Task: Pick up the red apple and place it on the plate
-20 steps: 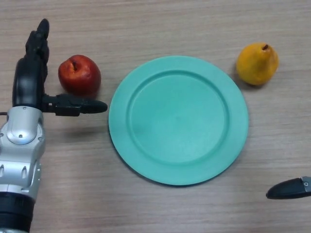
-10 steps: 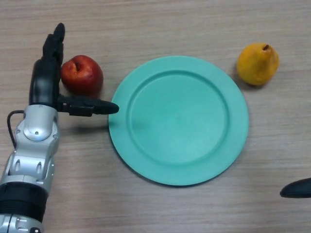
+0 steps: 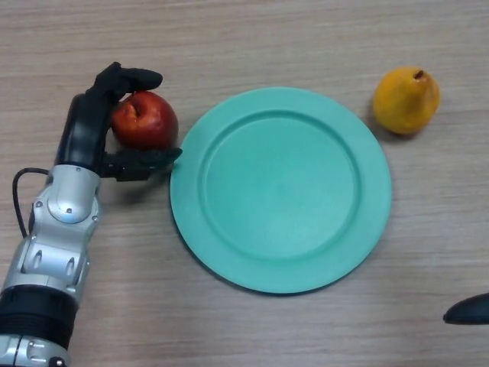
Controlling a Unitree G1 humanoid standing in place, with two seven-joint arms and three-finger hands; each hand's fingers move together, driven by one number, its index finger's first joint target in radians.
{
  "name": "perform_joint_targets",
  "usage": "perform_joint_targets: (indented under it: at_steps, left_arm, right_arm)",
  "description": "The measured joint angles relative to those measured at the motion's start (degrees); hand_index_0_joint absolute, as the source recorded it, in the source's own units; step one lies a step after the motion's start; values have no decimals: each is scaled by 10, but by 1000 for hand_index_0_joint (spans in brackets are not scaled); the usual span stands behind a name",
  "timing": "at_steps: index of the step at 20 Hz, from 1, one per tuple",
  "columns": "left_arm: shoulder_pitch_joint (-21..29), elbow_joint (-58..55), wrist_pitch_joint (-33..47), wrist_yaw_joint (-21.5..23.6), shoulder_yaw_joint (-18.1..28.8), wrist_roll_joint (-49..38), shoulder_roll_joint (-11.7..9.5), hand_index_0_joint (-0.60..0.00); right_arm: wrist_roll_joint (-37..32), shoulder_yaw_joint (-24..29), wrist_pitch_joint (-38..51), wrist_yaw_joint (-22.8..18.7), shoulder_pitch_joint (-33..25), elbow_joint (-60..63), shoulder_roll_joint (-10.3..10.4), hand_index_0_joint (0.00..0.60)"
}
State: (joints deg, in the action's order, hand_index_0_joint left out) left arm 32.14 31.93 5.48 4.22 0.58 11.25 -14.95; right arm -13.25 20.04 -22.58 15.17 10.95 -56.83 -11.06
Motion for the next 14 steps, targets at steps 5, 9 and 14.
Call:
perform_joint_targets:
  at_steps: [5,9,14]
  left_arm:
    - [-33,-100,-43,23,13,44,-31,-600]
    - [-76,-261,-104,20,14,45,-29,-600]
    - [-119,-461,-169,-51,-33,29,28,-600]
  right_arm:
    - [-52,63,-2,-14,-11,-1,-4,0]
    - [-81,70,-12,-21,-17,-1,-20,0]
    - [-80,83,-13,-24,-28,-1,-23,0]
